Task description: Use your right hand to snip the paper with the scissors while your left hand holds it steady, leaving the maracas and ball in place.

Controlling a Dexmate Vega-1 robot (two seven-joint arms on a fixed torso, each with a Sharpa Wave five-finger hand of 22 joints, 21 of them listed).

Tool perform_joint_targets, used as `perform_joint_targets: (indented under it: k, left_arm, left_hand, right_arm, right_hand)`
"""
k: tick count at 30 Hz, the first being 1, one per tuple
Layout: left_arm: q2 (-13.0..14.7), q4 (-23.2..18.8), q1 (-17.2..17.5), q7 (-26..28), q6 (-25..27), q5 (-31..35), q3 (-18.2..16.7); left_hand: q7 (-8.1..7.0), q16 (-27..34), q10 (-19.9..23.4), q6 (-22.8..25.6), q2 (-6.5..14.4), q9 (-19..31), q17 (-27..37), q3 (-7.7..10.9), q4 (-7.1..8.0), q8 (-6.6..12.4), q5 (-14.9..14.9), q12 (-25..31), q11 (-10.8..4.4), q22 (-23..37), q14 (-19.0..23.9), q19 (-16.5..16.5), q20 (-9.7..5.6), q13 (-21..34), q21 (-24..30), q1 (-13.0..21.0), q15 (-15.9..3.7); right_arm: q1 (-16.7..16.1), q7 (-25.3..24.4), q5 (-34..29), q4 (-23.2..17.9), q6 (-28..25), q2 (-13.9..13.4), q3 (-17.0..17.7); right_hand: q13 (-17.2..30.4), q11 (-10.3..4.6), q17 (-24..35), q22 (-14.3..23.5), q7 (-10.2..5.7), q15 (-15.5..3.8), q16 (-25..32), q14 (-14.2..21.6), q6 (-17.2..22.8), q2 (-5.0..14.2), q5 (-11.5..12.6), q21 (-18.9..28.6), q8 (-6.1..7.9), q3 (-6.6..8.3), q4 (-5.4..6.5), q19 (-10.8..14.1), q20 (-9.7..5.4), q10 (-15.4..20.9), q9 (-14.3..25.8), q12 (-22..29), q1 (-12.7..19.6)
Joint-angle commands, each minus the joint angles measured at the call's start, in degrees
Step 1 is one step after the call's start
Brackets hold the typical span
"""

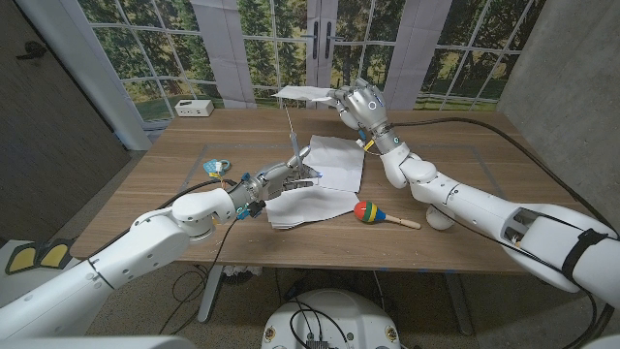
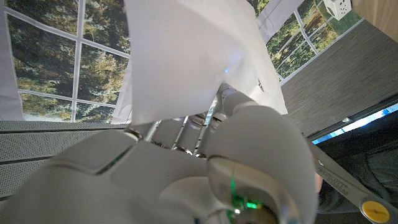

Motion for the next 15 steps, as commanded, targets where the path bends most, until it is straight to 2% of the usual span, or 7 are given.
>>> perform_joint_targets:
  k: [1,7,15]
  left_arm:
    - [0.99,-0.43,0.63,-0.22,0.98,-1.11,-0.44]
    - [1.36,-0.58,0.91,0.01,1.45,-1.82,-0.87]
    - [1.55,-0.54,0.30,-0.55,2.75,-3.02,-0.80]
  left_hand:
    - [0.84,-0.17,8.47,-0.22,-0.06,0.16,-0.01,0.04,0.34,0.32,0.06,-0.26,-7.85,0.10,0.40,0.53,-0.11,0.17,-0.17,-0.36,-2.24]
    - [0.68,-0.17,8.42,-0.46,-0.08,0.17,-0.01,0.04,0.35,0.19,0.06,-0.30,-7.85,0.10,0.42,0.57,-0.13,0.18,-0.16,-0.39,-2.21]
    - [0.80,-0.16,8.56,-0.63,-0.16,0.13,-0.02,0.00,0.36,0.06,0.04,-0.23,-7.76,0.10,0.45,0.58,-0.08,0.24,-0.17,-0.46,-2.10]
  right_arm:
    - [2.11,-3.78,-0.64,3.32,1.99,-1.57,-2.17]
    - [2.80,-4.83,-1.86,3.81,2.67,-2.75,-3.22]
    - [2.11,-5.62,-2.88,2.74,2.89,-4.51,-2.47]
  right_hand:
    - [0.68,-0.02,1.26,-0.14,-0.52,-2.58,0.15,-1.19,-0.27,0.54,0.26,0.85,-0.36,-0.43,0.03,-1.04,-6.90,-0.69,-0.52,0.16,0.34]
    - [0.94,0.02,2.19,-0.35,-0.59,-2.59,0.23,-1.92,-0.49,0.77,0.25,1.30,-0.36,-0.71,0.02,-1.99,-6.80,-1.09,-1.06,0.10,0.42]
    - [1.13,0.27,2.76,-0.73,-0.55,-2.58,0.30,-2.62,-0.98,1.20,0.24,2.22,-0.34,-1.40,0.07,-2.96,-6.65,-1.46,-1.89,-0.04,0.56]
